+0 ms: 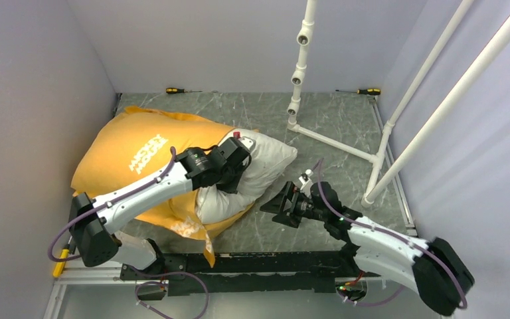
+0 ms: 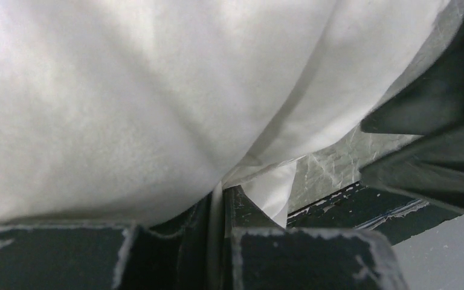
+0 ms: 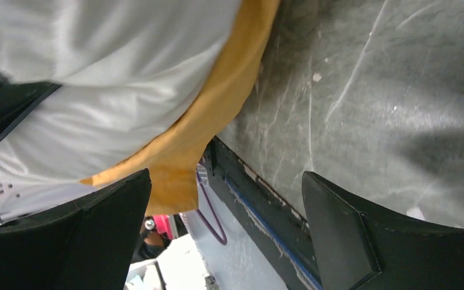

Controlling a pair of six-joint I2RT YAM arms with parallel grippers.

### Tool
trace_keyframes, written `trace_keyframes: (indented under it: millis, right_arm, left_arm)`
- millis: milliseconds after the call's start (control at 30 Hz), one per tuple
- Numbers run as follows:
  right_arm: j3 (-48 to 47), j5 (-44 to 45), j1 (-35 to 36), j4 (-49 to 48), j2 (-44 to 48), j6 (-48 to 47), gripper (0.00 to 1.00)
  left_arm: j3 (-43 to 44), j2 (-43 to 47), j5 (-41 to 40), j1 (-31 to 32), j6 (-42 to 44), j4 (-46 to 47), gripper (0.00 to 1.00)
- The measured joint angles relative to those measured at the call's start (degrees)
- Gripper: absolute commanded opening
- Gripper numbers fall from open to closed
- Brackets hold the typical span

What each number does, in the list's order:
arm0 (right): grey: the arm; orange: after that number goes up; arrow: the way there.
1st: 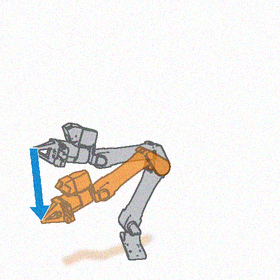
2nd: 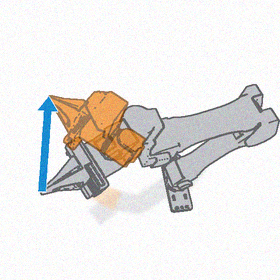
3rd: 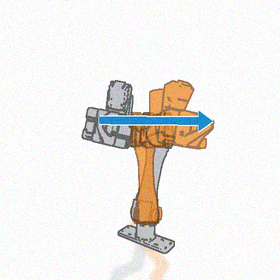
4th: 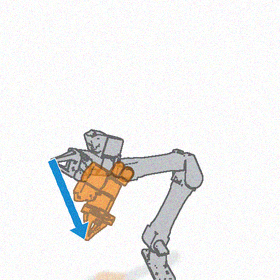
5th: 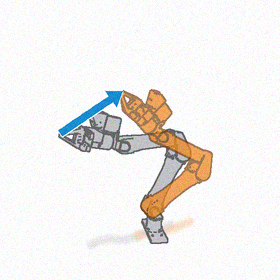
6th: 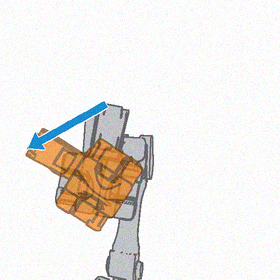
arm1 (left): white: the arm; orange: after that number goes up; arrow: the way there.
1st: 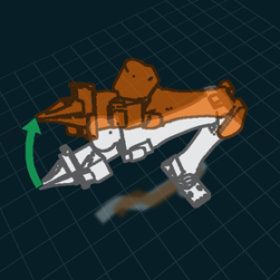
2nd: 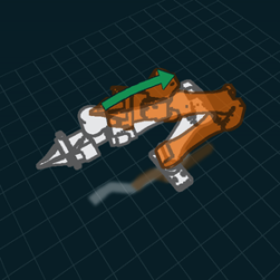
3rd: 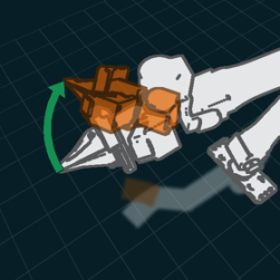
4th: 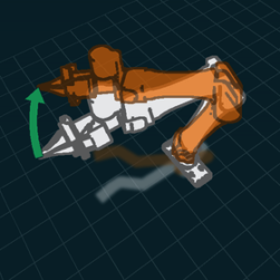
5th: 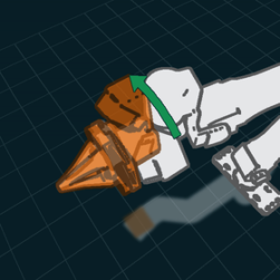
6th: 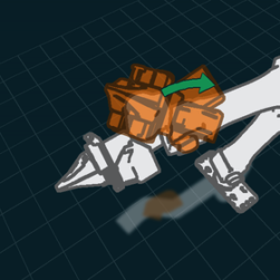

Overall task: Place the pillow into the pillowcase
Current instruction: Stuff the pillow into the pillowcase.

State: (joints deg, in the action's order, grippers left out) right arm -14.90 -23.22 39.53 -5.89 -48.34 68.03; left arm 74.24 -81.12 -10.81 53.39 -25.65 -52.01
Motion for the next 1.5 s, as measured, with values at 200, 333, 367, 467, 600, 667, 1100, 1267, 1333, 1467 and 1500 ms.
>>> trace_keyframes:
  millis: [200,333,367,467,600,667,1100,1267,1333,1467,1500]
  right_arm:
    - [2.62,1.84,1.88,-25.42,-19.12,6.27,0.98]
    - [-0.72,2.49,3.78,-41.90,-33.38,9.33,0.77]
    - [-2.16,2.56,4.11,-45.62,-37.13,10.10,0.67]
    - [-6.58,2.54,4.70,-54.55,-46.25,12.50,0.16]
    - [-10.60,2.45,5.01,-61.61,-51.58,15.58,0.00]
    - [-11.61,1.75,4.66,-59.60,-50.05,15.47,0.00]
    - [-67.23,-6.88,-5.42,20.15,-34.18,-23.58,0.00]
    - [-90.95,-13.57,-8.13,32.44,-41.62,-30.99,0.00]
    - [-98.44,-14.99,-8.72,35.56,-44.57,-33.33,0.00]
    - [-107.21,-17.27,-10.95,37.55,-48.41,-35.78,0.00]
    - [-108.89,-18.53,-11.78,37.55,-49.18,-35.74,0.00]
  left_arm:
    - [0.00,1.95,0.09,-1.49,-0.13,-1.46,0.00]
    - [0.00,2.38,0.52,-1.90,-0.13,-2.19,0.00]
    - [0.00,2.60,0.66,-1.95,-0.13,-2.34,0.00]
    - [-0.02,3.85,0.68,-2.23,-0.13,-2.60,0.00]
    - [-0.02,5.92,0.13,-3.32,-0.11,-3.28,0.00]
    - [-0.02,7.63,0.04,-3.82,-0.15,-3.34,0.00]
    - [9.81,17.20,1.79,-5.07,2.25,7.67,0.20]
    - [18.47,14.14,6.05,-4.74,5.03,13.35,0.57]
    - [22.10,12.57,6.73,-3.54,6.97,13.84,0.86]
    - [29.42,10.10,8.55,-0.74,11.41,12.72,0.96]
    - [30.62,10.05,8.74,-0.46,12.15,12.26,0.96]
